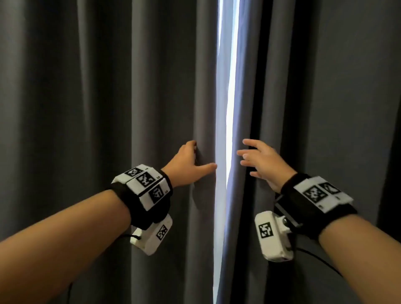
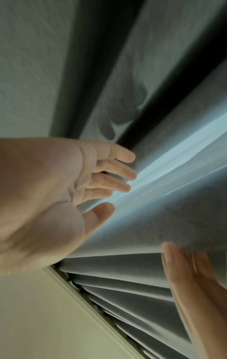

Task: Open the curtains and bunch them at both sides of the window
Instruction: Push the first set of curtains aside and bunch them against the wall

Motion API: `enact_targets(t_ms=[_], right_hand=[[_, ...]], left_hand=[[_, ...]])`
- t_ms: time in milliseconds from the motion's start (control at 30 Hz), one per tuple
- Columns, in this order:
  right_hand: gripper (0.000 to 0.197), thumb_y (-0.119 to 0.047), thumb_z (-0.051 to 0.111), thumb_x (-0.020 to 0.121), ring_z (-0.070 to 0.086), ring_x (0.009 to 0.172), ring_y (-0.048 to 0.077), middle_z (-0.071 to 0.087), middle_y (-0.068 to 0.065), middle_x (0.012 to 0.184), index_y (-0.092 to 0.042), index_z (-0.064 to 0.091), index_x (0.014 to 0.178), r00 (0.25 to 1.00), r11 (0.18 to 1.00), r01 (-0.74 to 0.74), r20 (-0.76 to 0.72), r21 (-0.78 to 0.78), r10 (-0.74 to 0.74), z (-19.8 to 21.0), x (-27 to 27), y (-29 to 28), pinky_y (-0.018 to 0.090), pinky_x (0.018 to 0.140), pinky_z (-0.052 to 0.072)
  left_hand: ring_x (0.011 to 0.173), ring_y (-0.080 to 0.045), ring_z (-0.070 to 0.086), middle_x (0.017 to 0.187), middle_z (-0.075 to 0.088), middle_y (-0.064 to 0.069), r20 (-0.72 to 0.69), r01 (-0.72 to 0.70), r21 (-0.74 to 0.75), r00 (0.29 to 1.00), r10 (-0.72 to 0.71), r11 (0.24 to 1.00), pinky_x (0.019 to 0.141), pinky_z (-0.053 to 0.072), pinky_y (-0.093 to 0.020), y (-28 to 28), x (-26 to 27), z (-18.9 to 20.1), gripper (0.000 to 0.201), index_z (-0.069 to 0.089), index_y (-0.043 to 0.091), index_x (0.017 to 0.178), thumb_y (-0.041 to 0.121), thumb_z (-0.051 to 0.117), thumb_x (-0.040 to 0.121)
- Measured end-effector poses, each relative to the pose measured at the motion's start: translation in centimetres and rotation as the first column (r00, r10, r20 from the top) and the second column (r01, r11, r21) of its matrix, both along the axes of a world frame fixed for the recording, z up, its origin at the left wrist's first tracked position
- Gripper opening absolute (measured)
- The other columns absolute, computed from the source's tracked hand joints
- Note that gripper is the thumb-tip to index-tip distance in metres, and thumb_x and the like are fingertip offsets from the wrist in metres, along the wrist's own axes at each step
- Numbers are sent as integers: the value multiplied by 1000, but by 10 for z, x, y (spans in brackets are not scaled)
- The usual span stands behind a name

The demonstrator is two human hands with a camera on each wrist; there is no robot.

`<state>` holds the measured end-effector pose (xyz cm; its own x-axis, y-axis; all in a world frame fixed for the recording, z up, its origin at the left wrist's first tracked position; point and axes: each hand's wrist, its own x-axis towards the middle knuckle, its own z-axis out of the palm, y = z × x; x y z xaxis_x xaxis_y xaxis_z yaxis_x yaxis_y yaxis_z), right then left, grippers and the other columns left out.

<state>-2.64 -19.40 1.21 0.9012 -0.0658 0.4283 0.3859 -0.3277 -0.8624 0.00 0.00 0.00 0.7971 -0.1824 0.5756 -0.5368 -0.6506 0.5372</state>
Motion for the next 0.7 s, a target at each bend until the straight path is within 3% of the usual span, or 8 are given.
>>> enact_targets(t_ms=[133, 200, 267, 367, 467, 533, 633, 700], right_hand=[[52, 5, 37, 92, 55, 107, 19, 55, 8, 135, -15, 40, 140, 1000, 1000, -17, -17, -15, 16, 9, 33, 14, 12, 57, 43], [51, 8, 35, 91, 56, 113, 25, 55, 11, 134, -11, 42, 138, 1000, 1000, -15, -13, 20, 16, 7, 50, 16, 5, 51, 43], [51, 10, 33, 91, 56, 116, 27, 55, 11, 130, -10, 42, 137, 1000, 999, -11, -12, 51, 11, 3, 64, 17, 5, 52, 44], [53, 10, 32, 90, 52, 97, 19, 52, 6, 114, -9, 41, 139, 1000, 996, -19, 1, 88, 19, -4, 81, 15, 7, 55, 42], [55, 9, 31, 92, 55, 106, 20, 53, 9, 128, -13, 35, 142, 1000, 997, -19, -9, 75, 20, -7, 90, 5, 8, 59, 43], [54, 6, 29, 96, 50, 125, 29, 44, 13, 144, -14, 28, 146, 997, 994, -68, -38, 91, 72, -6, 94, -6, 10, 64, 50], [57, 4, 30, 97, 42, 134, 29, 36, 12, 151, -17, 20, 149, 997, 996, -57, -48, 64, 60, -5, 98, -31, 26, 90, 45], [63, 6, 33, 95, 41, 134, 23, 34, 10, 152, -19, 18, 150, 999, 1000, 4, -33, 29, -3, -4, 100, -55, 24, 85, 40]], left_hand=[[125, -24, 44, 142, 38, -9, 28, -45, 71, 999, 43, 997, 104, 41, -41, -3, 31, 3, 95, 24, 16, 140, 50, 72, 66], [126, -24, 41, 144, 35, -7, 49, -63, 19, 997, 62, 998, 104, 41, -42, -9, 48, -2, 104, 19, 20, 142, 53, 74, 61], [128, -27, 38, 145, 30, -8, 55, -76, -51, 995, 79, 996, 104, 40, -45, -19, 62, -12, 115, 10, 25, 144, 55, 77, 55], [137, -32, 25, 152, 15, -9, 18, -97, -104, 995, 99, 990, 108, 33, -55, -40, 78, -32, 133, -11, 32, 143, 56, 79, 49], [141, -36, 16, 156, 1, -9, 1, -168, -167, 985, 170, 972, 110, 26, -59, -61, 92, -45, 139, -20, 31, 141, 53, 81, 48], [140, -38, 18, 156, 5, -12, 16, -222, -211, 973, 230, 952, 108, 27, -60, -71, 101, -47, 135, -17, 29, 142, 42, 84, 53], [131, -41, 35, 146, 28, -19, 100, -256, -278, 951, 293, 926, 103, 37, -55, -74, 115, -46, 118, -5, 23, 145, 14, 79, 63], [121, -41, 47, 136, 41, -23, 167, -249, -309, 936, 310, 918, 99, 41, -49, -68, 125, -46, 101, 8, 14, 145, 3, 72, 67]])
